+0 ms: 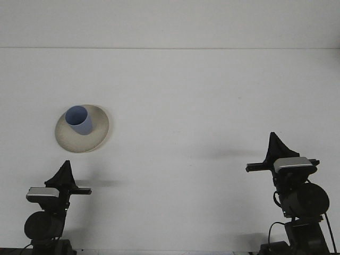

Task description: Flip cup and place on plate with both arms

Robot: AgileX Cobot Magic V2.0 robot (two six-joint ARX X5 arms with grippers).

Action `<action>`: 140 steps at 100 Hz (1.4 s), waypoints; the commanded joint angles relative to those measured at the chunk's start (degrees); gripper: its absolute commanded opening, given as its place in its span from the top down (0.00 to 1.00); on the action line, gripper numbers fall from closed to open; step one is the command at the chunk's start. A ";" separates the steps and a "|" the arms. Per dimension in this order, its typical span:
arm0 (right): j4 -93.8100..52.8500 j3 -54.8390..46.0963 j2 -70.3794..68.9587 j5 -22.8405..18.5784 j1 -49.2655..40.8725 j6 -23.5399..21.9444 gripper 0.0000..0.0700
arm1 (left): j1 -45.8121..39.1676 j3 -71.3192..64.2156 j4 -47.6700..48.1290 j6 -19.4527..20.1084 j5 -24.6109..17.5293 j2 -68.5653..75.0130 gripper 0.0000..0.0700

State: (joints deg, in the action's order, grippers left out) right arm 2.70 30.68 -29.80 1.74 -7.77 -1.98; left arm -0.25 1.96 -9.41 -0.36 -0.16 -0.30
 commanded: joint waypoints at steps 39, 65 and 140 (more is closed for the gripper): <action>0.74 0.26 -0.24 0.22 -0.02 -0.61 1.00 | -0.04 -1.16 -0.57 -0.76 -0.04 0.04 0.98; 0.68 0.26 -0.22 0.22 -0.02 -0.55 1.00 | -0.04 -1.16 -0.57 -0.76 -0.07 0.04 0.98; 0.55 -26.36 29.73 -2.32 6.71 18.93 1.00 | -0.04 -1.16 -0.57 -0.76 -0.04 0.04 0.98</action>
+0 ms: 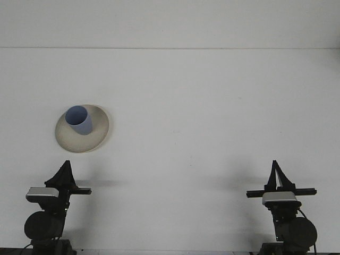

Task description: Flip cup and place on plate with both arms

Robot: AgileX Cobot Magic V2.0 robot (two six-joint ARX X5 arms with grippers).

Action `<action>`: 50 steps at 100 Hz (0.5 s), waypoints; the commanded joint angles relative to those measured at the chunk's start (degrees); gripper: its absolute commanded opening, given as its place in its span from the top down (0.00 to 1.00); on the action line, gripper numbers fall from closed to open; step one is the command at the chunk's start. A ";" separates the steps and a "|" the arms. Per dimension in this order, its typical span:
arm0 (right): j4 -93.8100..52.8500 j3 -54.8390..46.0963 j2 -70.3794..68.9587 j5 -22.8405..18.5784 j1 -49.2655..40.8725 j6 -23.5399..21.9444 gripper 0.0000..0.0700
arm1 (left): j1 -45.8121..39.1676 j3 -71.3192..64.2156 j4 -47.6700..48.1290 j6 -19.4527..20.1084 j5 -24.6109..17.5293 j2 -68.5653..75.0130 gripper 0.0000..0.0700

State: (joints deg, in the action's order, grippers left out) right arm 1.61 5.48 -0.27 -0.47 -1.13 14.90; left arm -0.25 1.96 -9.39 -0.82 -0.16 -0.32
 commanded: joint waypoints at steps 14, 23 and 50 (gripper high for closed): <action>3.37 -4.00 0.22 0.17 0.15 2.69 1.00 | -0.04 -1.16 -0.59 -0.31 -0.04 0.07 0.98; 4.48 -4.74 0.22 0.17 0.17 3.15 1.00 | -0.04 -1.16 -0.59 -0.31 -0.04 0.09 0.98; 5.22 -4.74 0.22 1.42 0.17 3.08 1.00 | -0.04 -1.16 -0.59 -0.31 -0.04 0.07 0.98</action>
